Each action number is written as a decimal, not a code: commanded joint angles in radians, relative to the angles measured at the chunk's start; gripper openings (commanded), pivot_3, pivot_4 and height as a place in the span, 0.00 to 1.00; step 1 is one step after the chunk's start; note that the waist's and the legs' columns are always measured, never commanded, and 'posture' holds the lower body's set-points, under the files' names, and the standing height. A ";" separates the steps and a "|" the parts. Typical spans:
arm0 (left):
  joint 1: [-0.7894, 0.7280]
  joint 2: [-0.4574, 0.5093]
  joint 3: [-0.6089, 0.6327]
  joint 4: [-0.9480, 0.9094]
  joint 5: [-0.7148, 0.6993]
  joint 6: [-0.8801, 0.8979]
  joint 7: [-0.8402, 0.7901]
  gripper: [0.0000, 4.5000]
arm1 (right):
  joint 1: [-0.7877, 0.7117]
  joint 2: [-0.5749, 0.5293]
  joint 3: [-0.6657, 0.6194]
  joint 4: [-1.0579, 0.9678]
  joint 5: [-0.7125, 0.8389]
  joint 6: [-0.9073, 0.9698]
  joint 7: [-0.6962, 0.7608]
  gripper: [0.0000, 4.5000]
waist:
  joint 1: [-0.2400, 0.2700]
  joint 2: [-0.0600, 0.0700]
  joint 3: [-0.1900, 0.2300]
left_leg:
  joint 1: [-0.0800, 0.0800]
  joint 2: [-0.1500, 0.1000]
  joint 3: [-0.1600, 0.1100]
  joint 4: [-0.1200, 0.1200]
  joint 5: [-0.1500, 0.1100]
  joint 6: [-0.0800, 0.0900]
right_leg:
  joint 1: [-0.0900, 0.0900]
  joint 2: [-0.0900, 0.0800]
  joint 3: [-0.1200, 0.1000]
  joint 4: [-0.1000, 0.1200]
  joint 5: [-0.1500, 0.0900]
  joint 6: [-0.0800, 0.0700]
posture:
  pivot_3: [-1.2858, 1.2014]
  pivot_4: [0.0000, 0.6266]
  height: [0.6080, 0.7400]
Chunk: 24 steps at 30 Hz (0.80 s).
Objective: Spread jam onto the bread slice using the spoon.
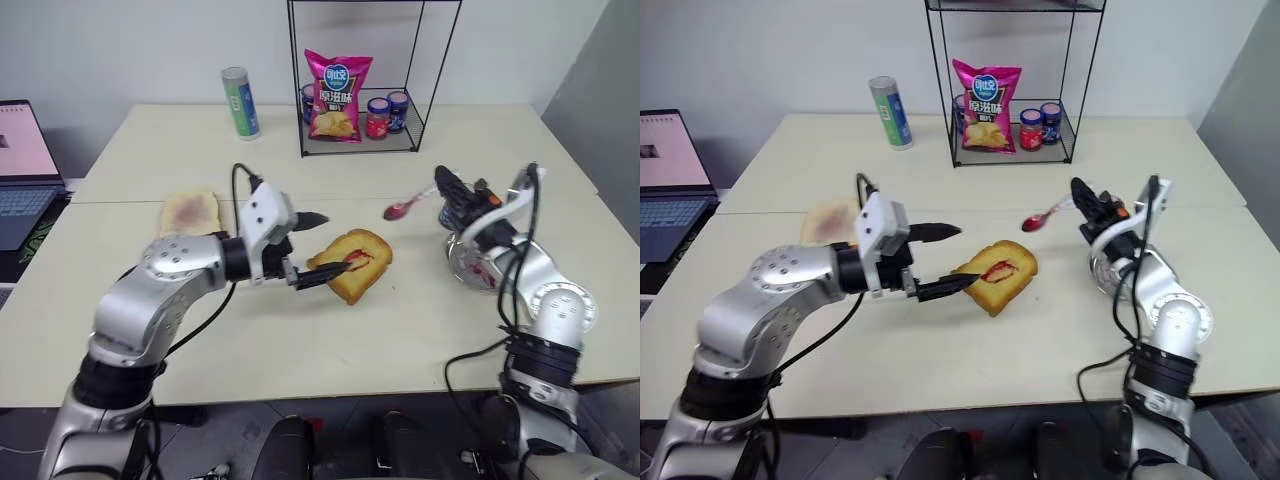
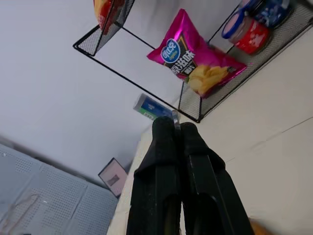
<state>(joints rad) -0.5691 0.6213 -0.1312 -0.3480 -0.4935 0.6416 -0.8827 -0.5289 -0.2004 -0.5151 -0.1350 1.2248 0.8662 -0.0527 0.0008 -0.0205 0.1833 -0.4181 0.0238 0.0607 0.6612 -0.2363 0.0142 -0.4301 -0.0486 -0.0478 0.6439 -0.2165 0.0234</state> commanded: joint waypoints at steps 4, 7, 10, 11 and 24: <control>-0.152 -0.131 -0.166 0.184 0.131 -0.189 -0.091 1.00 | 0.124 -0.190 -0.109 -0.039 -0.004 -0.026 -0.008 0.00 | 0.003 0.000 0.000 | 0.000 0.000 0.001 0.001 0.000 0.000 | 0.000 0.000 0.001 0.000 0.000 0.001 | 0.52 0.24 1.00; -0.175 -0.201 -0.203 0.239 0.164 -0.229 -0.088 1.00 | 0.164 -0.227 -0.111 0.019 -0.086 -0.086 0.024 0.00 | -0.003 0.000 0.000 | 0.001 0.000 0.002 0.001 0.000 0.000 | 0.000 0.001 0.002 0.000 0.000 0.001 | 0.52 0.24 1.00; -0.174 -0.239 -0.212 0.265 0.185 -0.243 -0.085 1.00 | 0.176 -0.235 -0.093 0.078 -0.169 -0.152 0.053 0.00 | -0.008 0.000 0.000 | 0.001 0.001 0.002 0.000 0.000 0.000 | 0.000 0.003 0.004 0.000 0.000 0.001 | 0.52 0.24 1.00; -0.172 -0.249 -0.212 0.272 0.190 -0.246 -0.083 1.00 | 0.172 -0.232 -0.089 0.115 -0.201 -0.181 0.061 0.00 | -0.009 0.000 0.000 | 0.002 0.002 0.002 0.000 0.000 0.000 | 0.000 0.004 0.004 0.000 0.000 0.001 | 0.52 0.24 1.00; -0.129 -0.263 -0.181 0.244 0.209 -0.228 -0.053 1.00 | 0.055 -0.259 -0.072 0.548 -0.436 -0.411 0.215 0.13 | -0.005 0.000 0.000 | 0.001 0.003 0.003 0.001 0.000 0.000 | 0.000 0.007 0.008 0.000 0.001 0.001 | 0.52 0.24 1.00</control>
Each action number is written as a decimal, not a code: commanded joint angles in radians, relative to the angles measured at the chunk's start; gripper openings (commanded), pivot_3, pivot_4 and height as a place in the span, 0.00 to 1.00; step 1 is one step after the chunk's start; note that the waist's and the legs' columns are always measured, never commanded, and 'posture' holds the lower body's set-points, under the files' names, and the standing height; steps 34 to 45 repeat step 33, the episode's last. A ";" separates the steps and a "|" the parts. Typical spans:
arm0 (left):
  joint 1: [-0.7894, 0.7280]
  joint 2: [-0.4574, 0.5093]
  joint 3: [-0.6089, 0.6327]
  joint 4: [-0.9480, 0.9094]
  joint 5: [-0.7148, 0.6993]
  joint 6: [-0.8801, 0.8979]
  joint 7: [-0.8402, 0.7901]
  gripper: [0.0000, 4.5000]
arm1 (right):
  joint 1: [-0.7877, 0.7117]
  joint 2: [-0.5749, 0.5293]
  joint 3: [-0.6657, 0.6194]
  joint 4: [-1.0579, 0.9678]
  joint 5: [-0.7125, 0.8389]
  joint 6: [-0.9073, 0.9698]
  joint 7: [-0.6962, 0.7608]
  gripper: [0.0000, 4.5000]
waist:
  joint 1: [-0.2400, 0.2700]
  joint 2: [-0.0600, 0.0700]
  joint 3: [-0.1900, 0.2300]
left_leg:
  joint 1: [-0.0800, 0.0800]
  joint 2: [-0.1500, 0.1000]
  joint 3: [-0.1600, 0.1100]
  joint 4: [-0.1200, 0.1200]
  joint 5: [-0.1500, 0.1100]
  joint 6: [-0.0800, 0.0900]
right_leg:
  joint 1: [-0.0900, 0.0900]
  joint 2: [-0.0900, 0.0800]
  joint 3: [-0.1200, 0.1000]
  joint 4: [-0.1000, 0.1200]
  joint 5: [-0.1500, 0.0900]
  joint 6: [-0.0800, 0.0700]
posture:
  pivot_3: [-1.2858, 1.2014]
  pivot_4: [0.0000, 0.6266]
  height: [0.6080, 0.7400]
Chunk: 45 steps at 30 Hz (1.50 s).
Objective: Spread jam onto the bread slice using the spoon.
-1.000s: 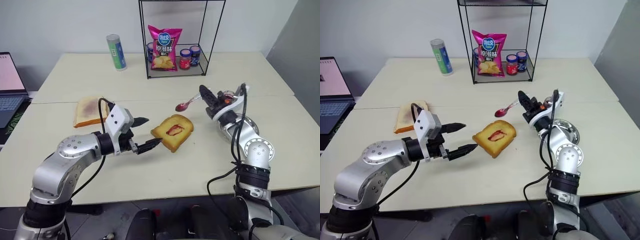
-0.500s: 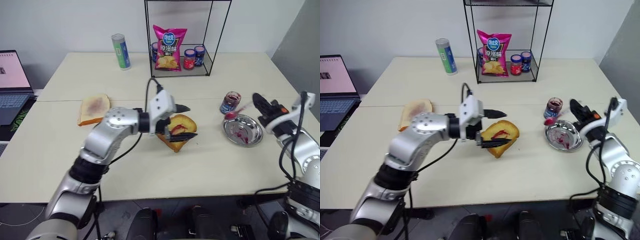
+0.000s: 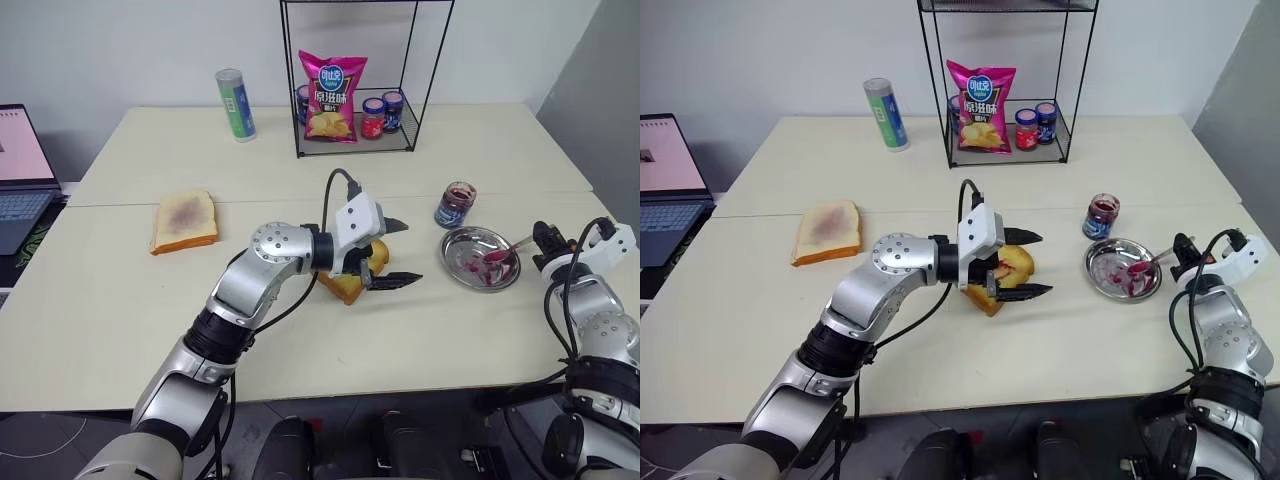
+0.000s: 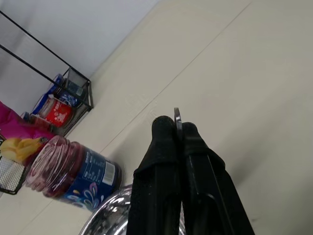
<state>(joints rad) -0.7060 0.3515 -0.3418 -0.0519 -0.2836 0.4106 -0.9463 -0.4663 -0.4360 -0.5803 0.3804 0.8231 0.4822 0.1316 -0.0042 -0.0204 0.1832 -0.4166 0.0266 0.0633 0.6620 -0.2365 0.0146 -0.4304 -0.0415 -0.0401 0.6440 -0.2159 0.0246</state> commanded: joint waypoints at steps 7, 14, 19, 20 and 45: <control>0.020 0.008 0.038 -0.071 -0.005 0.016 0.017 1.00 | -0.021 -0.041 -0.034 0.062 -0.051 -0.028 0.055 0.46 | 0.002 0.000 0.000 | 0.000 0.000 0.000 0.000 0.000 0.000 | 0.000 0.000 0.000 0.001 0.000 0.000 | 0.52 0.24 1.00; 0.024 0.025 0.054 -0.077 -0.008 0.025 0.014 1.00 | -0.018 -0.074 -0.051 -0.014 -0.069 -0.025 0.035 0.82 | 0.002 0.000 0.000 | 0.000 0.000 0.000 0.000 0.000 0.000 | 0.000 0.000 0.000 0.001 0.000 0.000 | 0.52 0.24 1.00; 0.059 0.149 0.153 -0.123 -0.045 0.099 0.000 1.00 | 0.026 -0.232 0.134 -0.234 -0.220 0.007 0.155 0.99 | -0.003 0.005 0.001 | 0.000 0.000 0.002 0.000 0.000 0.000 | -0.002 0.000 0.002 0.001 0.000 0.000 | 0.52 0.24 1.00; 0.068 0.182 0.187 -0.127 -0.057 0.115 0.000 1.00 | 0.048 -0.279 0.192 -0.285 -0.236 0.039 0.215 0.99 | -0.005 0.005 0.001 | 0.000 0.000 0.002 -0.001 0.000 0.000 | -0.003 0.000 0.003 0.001 0.000 0.000 | 0.52 0.24 1.00; 0.317 0.467 0.375 -0.267 -0.115 0.235 -0.036 1.00 | 0.220 -0.512 0.440 -0.780 -0.079 0.314 0.656 0.99 | 0.004 0.000 0.002 | -0.001 0.002 0.000 0.001 0.000 0.000 | -0.001 0.001 0.001 0.000 0.000 -0.001 | 0.52 0.24 1.00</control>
